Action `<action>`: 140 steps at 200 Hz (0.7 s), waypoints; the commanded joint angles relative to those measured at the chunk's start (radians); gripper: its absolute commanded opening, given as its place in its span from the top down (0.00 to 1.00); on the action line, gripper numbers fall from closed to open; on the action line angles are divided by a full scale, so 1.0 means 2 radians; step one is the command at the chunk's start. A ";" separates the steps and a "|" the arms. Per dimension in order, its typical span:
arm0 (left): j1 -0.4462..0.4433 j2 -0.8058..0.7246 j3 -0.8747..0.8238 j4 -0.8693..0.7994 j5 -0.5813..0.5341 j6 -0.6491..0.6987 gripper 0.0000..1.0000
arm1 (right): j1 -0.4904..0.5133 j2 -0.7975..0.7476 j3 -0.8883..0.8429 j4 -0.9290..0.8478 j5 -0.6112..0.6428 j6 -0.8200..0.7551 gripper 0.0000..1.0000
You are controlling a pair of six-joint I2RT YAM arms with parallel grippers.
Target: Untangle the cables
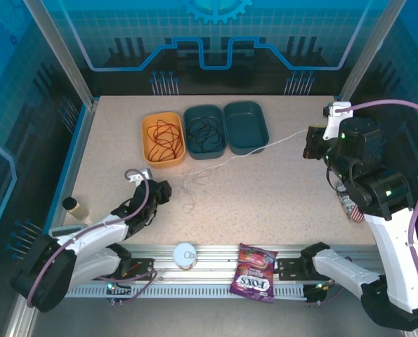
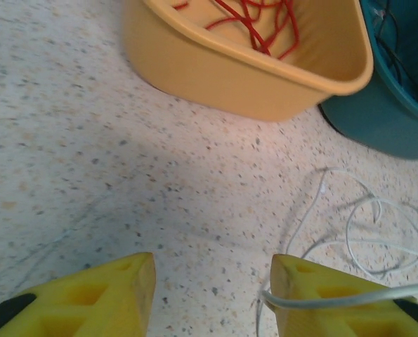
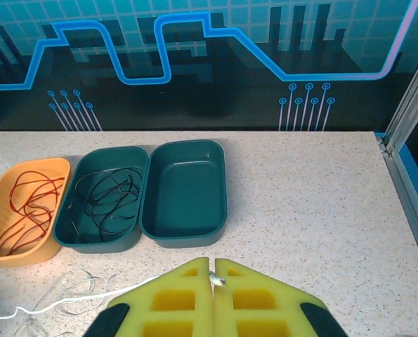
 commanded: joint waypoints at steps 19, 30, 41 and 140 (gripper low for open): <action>0.028 -0.045 -0.018 -0.064 -0.024 -0.043 0.51 | -0.010 -0.015 0.014 -0.001 0.020 -0.005 1.00; 0.034 -0.055 -0.020 -0.074 -0.024 -0.050 0.51 | -0.010 -0.018 0.013 0.001 0.017 -0.003 1.00; 0.041 -0.066 -0.022 -0.080 -0.023 -0.061 0.50 | -0.011 -0.020 0.010 0.002 0.015 -0.002 1.00; 0.107 -0.136 -0.061 -0.077 0.028 -0.171 0.52 | -0.011 -0.043 -0.007 0.004 0.038 0.011 1.00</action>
